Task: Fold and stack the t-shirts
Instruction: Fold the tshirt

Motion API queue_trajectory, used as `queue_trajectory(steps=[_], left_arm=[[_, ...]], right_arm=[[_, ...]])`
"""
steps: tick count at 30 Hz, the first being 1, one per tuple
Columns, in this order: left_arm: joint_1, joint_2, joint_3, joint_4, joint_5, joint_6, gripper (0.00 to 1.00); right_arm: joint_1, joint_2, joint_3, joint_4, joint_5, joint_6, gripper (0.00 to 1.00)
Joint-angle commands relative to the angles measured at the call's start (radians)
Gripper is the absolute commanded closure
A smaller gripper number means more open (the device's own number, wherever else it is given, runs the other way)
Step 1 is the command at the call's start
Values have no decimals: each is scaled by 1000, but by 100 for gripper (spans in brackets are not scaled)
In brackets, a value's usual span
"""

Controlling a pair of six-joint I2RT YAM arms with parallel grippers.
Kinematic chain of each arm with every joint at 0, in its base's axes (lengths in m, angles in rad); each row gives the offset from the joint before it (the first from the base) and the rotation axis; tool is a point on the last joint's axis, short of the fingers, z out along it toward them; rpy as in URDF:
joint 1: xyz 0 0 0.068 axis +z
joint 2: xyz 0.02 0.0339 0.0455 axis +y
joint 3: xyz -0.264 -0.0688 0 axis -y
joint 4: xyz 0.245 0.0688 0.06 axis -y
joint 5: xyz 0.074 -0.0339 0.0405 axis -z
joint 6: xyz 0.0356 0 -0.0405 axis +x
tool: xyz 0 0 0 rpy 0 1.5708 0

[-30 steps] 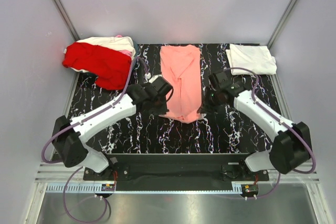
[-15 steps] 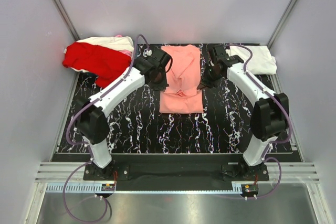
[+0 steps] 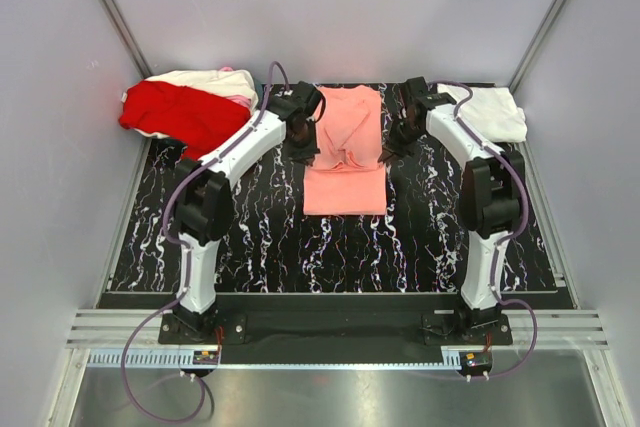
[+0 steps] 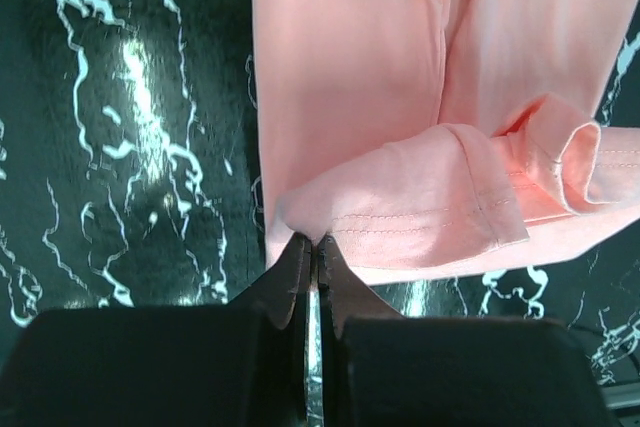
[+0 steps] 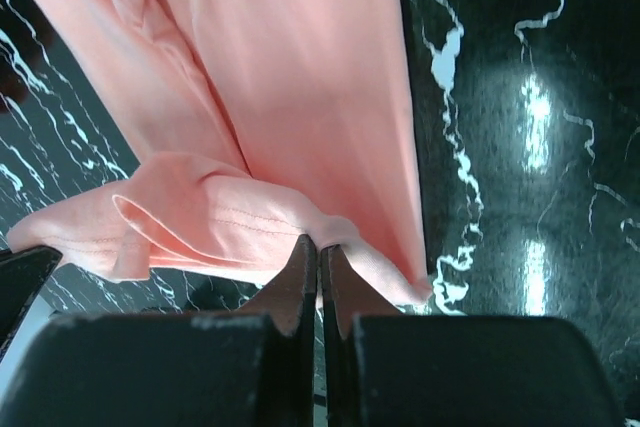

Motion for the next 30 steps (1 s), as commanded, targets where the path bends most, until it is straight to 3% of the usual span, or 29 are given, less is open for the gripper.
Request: queue_trajectory(steps=[1,13,19,20,21,24,27,29,30], left_arm=[[25,43,83,25,53,58,100],[95,187,186,95,133,118,100],[121,284,249,152,199,140,89],[124,299,275,143,213,144,85],[130,328,345,134,216,144,74],[149,365,494,77,227,137,54],[173,307,496,61,216,101,48],[180,203,443,63,170,78,48],[180,163,342,67,156,75,48]], right_arm=[[-17,56,98,-23,-28,-39,100],[-34,232,264,-55,-62,-61,100],[-57,335,371,-95,-66,-50,100],[-63,349,423,-106,-65,-41,95],[-75,361,448,-113,-66,-36,72],[-95,423,585,-164,-77,-32,31],[-109,418,709,-242,-71,-52,30],[-109,365,648,-245,-79,-75,31],[-107,276,587,-232,-83,-75,33]])
